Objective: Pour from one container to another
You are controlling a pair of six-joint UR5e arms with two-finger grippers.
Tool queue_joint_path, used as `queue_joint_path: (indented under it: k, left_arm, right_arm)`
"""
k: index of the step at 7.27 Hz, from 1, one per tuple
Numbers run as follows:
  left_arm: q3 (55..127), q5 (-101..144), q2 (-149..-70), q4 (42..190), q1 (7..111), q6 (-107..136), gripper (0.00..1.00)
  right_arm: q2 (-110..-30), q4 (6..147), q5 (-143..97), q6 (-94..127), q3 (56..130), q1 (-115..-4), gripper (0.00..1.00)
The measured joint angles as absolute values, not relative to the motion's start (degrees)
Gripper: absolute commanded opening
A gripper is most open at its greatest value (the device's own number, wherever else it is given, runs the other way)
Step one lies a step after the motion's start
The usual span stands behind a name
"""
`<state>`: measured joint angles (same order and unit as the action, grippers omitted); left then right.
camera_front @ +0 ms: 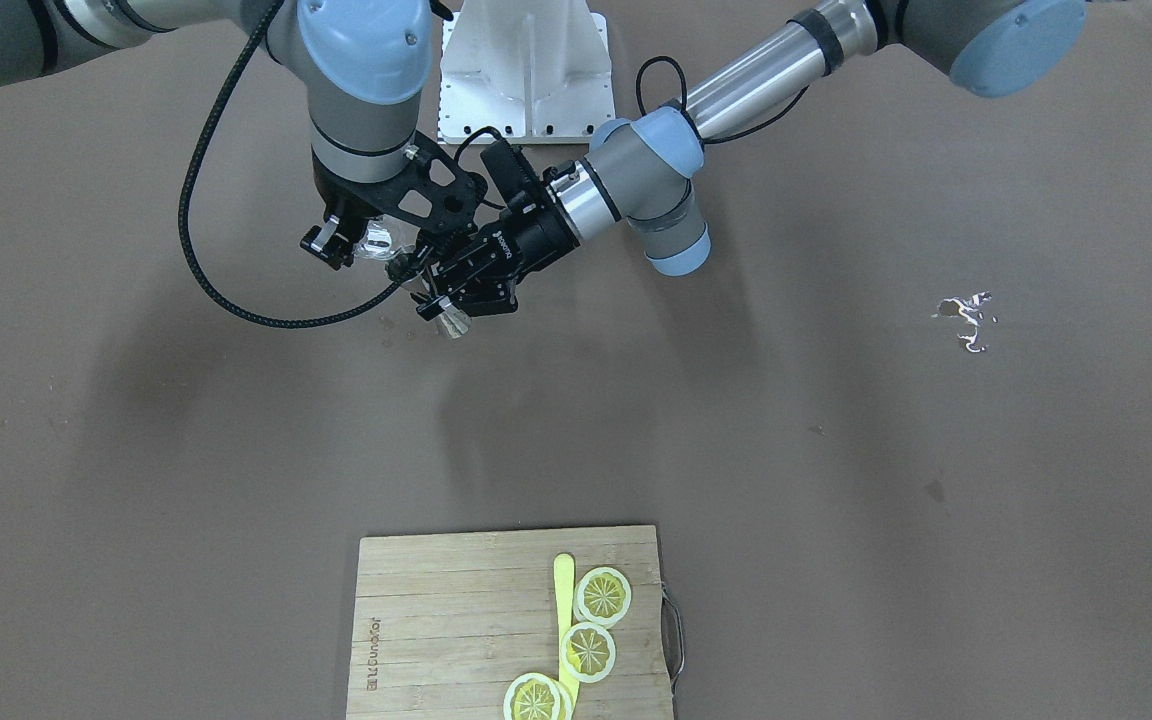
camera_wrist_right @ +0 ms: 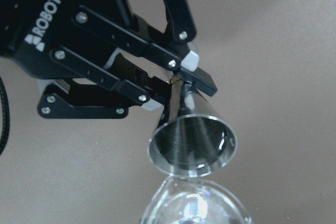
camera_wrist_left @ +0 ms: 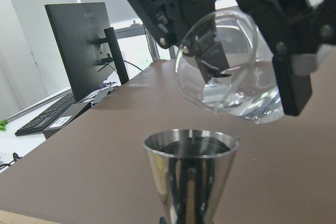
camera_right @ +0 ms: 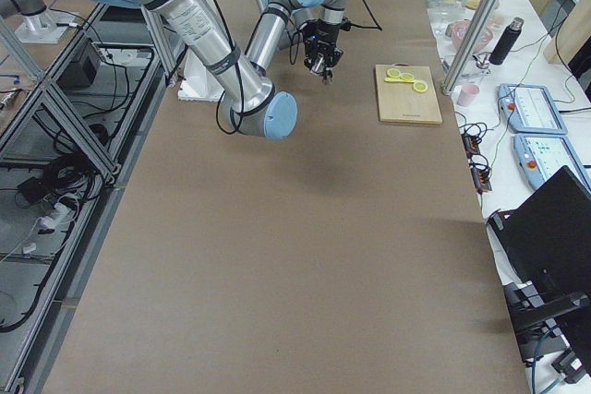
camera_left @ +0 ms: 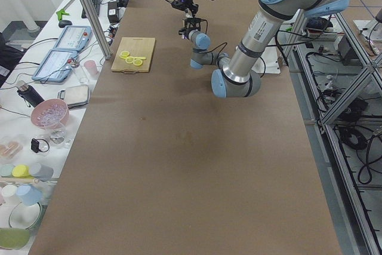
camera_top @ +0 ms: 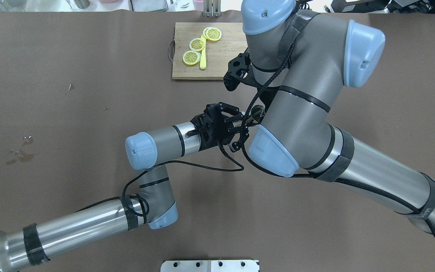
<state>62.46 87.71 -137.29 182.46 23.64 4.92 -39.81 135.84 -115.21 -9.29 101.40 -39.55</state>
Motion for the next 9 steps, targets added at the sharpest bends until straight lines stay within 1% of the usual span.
queue_joint_path:
  k: [5, 9]
  left_arm:
    - [62.4, 87.7, -137.4, 182.9, 23.6, 4.9, 0.0]
    - [62.4, 87.7, -137.7, 183.0, 23.5, 4.9, 0.0]
  right_arm:
    - [-35.6, 142.7, -114.4, -11.8, 96.7, -39.4, 0.0]
    - [-33.8, 144.7, -113.8, -12.8, 94.1, -39.3, 0.0]
